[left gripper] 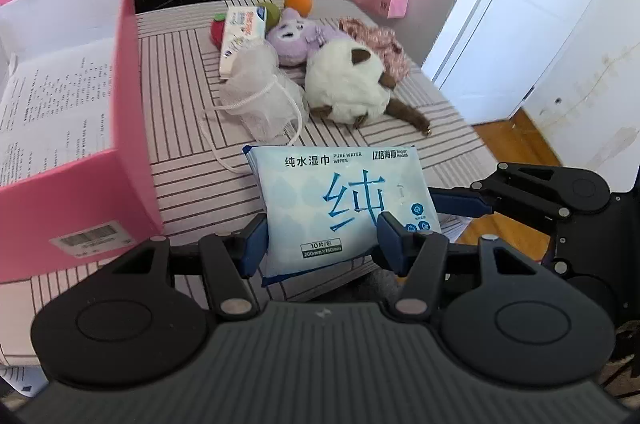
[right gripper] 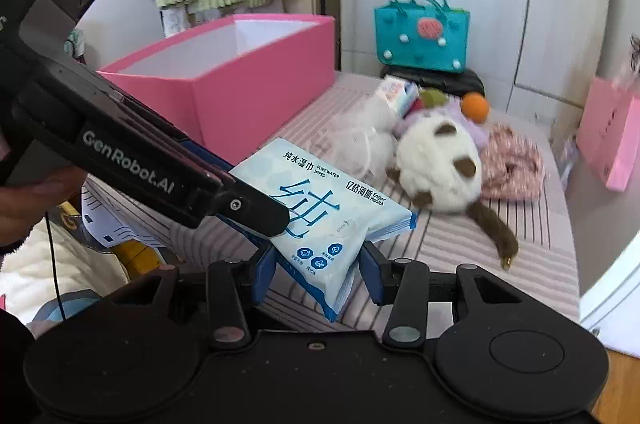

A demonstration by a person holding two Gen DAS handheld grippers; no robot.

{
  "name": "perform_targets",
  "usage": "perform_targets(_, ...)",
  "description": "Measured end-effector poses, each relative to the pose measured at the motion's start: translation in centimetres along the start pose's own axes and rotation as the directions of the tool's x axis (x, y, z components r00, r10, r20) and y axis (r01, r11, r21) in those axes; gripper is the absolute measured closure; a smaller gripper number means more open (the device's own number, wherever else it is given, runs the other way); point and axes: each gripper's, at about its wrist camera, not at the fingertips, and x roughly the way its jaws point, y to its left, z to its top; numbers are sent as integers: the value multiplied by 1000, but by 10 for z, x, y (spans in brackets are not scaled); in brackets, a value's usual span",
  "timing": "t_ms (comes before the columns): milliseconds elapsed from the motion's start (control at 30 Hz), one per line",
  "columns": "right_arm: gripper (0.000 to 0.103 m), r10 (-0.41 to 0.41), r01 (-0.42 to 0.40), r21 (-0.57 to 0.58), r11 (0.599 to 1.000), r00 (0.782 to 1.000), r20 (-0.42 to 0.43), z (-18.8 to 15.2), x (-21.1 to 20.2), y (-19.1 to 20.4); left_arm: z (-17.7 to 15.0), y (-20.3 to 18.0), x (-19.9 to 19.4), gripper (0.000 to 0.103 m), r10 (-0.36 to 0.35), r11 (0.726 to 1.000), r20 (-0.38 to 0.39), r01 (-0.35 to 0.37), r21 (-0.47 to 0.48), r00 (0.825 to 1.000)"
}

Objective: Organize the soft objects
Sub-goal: 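Lift the wipes pack with the left gripper and carry it over the pink box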

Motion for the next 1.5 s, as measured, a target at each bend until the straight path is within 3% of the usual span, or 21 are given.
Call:
perform_targets(367, 52, 41, -35, -89, 995, 997, 59, 36, -22, 31, -2, 15, -61, 46, 4, 1000, 104, -5, 7, 995)
perform_targets(833, 52, 93, -58, -230, 971, 985, 144, 95, -20, 66, 17, 49, -118, 46, 72, 997, 199, -73, 2, 977)
perform_targets(1233, 52, 103, -39, -294, 955, 973, 206, 139, 32, 78, 50, 102, -114, 44, 133, 991, 241, -124, -54, 961)
perform_targets(1333, 52, 109, -36, -311, 950, 969, 220, 157, 49, 74, 61, 112, -112, 44, 164, 986, 287, -162, -33, 944)
perform_targets(1433, 52, 130, -60, -331, 942, 972, 195, 177, 70, 70, 70, 125, -106, 44, 197, 980, 304, -190, -52, 932)
perform_targets(1500, 52, 138, -77, -339, 938, 977, 162, 191, 87, 66, 81, 139, -99, 44, 205, 978, 280, -186, -94, 938)
